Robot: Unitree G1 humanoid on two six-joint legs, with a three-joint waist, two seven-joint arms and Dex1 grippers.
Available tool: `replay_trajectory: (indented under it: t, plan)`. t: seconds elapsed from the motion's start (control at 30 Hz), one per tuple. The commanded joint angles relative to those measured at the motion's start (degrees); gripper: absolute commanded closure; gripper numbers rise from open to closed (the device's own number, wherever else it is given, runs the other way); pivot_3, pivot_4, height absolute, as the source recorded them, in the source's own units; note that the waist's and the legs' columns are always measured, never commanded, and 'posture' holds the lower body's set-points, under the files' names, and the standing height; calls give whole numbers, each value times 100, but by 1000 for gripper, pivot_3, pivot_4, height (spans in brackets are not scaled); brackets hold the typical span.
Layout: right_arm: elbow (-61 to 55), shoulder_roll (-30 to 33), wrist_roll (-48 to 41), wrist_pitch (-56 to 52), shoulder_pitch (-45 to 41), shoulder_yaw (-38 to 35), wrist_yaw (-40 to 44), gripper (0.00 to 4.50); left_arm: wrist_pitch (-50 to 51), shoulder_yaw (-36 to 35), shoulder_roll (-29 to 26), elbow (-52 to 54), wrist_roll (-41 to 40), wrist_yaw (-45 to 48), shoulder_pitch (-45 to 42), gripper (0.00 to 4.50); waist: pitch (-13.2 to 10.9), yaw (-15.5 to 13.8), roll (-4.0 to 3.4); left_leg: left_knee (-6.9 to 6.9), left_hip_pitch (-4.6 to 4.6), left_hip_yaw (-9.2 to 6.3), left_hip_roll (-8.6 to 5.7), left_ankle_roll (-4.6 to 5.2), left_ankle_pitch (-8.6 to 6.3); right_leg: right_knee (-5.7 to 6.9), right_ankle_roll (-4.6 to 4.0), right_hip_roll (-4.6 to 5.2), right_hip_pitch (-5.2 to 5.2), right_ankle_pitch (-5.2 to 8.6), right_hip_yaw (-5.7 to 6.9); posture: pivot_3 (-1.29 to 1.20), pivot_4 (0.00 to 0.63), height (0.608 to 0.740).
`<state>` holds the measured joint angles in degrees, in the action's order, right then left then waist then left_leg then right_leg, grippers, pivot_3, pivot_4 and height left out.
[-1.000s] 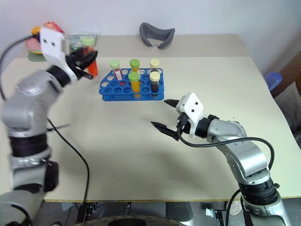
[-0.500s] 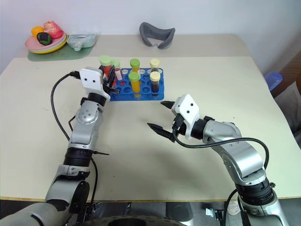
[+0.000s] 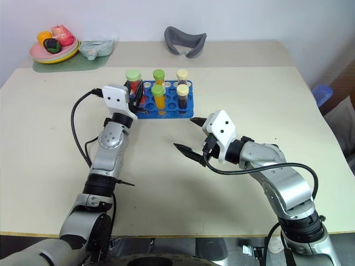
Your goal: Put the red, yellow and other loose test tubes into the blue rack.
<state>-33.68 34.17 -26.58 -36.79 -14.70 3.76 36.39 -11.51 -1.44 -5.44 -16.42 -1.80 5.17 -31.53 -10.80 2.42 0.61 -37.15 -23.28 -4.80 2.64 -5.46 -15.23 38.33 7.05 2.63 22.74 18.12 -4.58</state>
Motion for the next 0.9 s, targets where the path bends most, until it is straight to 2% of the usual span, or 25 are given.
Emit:
replay_trajectory:
  t: [0.03, 0.9]
  plan:
    - [-191, 25, -51, 82, -44, -108, 37, 0, 35, 2, 27, 192, 53, -61, 109, 3673, 0, 2, 0, 0, 0, 0, 0, 0, 0, 0, 0, 0, 0, 0, 0, 0, 150, 740]
    - [-151, -14, -7, 139, -47, -48, 134, 0, 347, 82, 120, 640, 194, -183, 435, 3673, 1, -2, -2, 1, 2, -1, 0, 0, 0, -2, 0, -1, -3, 0, 1, 0, 150, 740]
